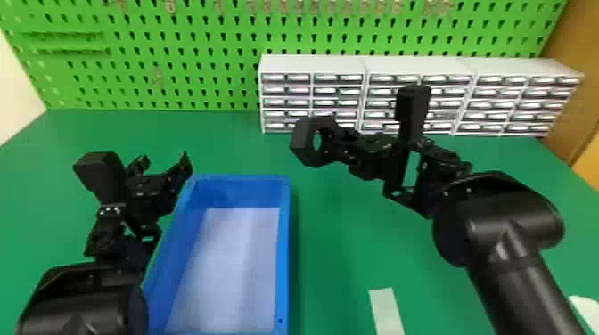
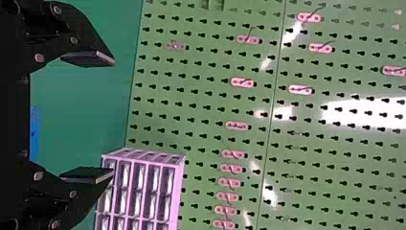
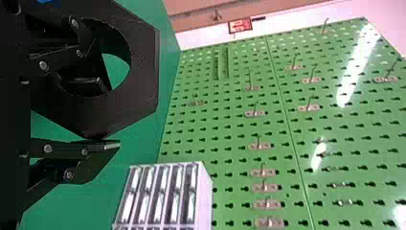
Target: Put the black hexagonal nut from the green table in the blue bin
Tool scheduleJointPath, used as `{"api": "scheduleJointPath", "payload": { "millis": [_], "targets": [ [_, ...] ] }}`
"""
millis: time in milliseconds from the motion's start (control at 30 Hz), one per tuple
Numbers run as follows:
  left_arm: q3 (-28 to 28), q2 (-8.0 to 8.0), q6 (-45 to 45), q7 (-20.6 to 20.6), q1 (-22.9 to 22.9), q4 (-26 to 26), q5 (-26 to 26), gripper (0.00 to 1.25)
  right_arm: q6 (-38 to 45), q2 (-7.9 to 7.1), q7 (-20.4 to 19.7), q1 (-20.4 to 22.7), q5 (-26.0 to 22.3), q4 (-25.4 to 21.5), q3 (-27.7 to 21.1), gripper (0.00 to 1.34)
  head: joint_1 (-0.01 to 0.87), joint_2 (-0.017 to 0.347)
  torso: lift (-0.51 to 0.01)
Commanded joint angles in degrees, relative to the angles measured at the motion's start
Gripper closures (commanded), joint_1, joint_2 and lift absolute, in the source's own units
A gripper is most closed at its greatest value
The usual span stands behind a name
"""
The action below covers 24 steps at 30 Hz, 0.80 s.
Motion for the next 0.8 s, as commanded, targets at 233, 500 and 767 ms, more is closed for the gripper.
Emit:
{"api": "scheduleJointPath", "payload": {
  "millis": [233, 500, 767],
  "targets": [
    [0.1, -0.15, 0.0, 0.0, -0.2, 0.0, 0.1, 0.44, 0.3, 0.51, 1.8, -3.0, -1.6, 4.2, 5.3, 0.87, 0.686, 0.051, -0.097],
    [0.1, -0.15, 0.0, 0.1, -0.2, 0.0, 0.1, 0.44, -0.1, 0.16, 1.9, -4.4, -4.3, 6.7, 10.6, 0.87, 0.686, 0.051, -0.097],
    [0.0, -0.15, 0.0, 0.2, -0.3, 0.0, 0.1, 0.44, -0.5, -0.2, 1.9, -5.6, -6.4, 8.2, 15.4, 0.87, 0.686, 0.051, -0.097]
  ]
}}
